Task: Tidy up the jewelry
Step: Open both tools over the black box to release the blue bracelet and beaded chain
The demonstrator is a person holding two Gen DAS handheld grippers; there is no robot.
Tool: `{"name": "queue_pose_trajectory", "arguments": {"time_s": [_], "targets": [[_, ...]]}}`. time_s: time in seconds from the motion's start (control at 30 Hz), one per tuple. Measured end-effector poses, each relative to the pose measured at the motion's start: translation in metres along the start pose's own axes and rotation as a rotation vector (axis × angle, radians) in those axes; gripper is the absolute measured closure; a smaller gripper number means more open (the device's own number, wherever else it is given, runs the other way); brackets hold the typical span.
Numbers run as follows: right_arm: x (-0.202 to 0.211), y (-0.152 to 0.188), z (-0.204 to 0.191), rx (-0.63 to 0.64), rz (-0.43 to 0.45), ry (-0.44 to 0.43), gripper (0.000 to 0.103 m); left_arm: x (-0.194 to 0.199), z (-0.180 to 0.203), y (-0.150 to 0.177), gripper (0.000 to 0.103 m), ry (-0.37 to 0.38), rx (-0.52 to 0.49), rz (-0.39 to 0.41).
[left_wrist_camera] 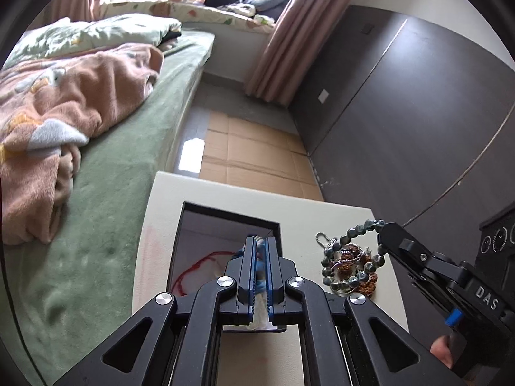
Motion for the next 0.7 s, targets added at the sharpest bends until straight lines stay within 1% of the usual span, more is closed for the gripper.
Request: {"name": "queue_pose_trajectory", "arguments": {"time_s": [0.07,0.13,0.17,0.2,0.3,0.47,0.53,0.6,0.67,0.7], "targets": [[-0.003,0.004,-0.003,-0.002,-0.005,-0.011,0.093,-0.002,-0.007,0.001,0.077,0.009,0.037,-0.024],[-0.006,0.007,-0.005,-0.005,-0.011,-0.02,0.093,0.0,-0.016,0.0,0.019,-0.002,0.082,-0.011],[-0.007,0.009,-0.006,-0.006,-0.015,-0.024,0.093,0.004,-0.02,-0.002,0.011,-0.002,0.102,0.008],[-0.009,0.01,-0.007,-0.006,-0.019,-0.029,0.093,0.009,-0.025,-0.004,0.009,-0.006,0.123,0.035],[-0.015,0.014,-0.011,-0.006,-0.031,-0.049,0.093,0.017,-0.038,-0.009,0.009,-0.042,0.159,0.069],[-0.025,0.018,-0.022,0.012,-0.049,-0.077,0.093,0.022,-0.056,-0.013,0.009,-0.074,0.214,0.09],[-0.031,0.019,-0.027,0.026,-0.061,-0.075,0.092,0.022,-0.061,-0.015,0.009,-0.067,0.223,0.096],[-0.037,0.023,-0.026,0.026,-0.084,-0.048,0.091,0.024,-0.062,-0.016,0.009,-0.071,0.222,0.108],[-0.046,0.026,-0.021,0.0,-0.129,-0.056,0.078,0.025,-0.065,-0.017,0.01,-0.092,0.224,0.121],[-0.049,0.028,-0.018,-0.016,-0.141,-0.063,0.061,0.026,-0.066,-0.018,0.01,-0.095,0.228,0.129]]}}
Point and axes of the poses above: each gripper's, at about its wrist camera, not at the fingertips, and x roughly against the way its jaws point, z to its right, y to its underside, the point moved 6 cm from there along -x, roughly the way its jaws point, and after that the axes turned 6 degrees about -y, right-handed, at the moved point
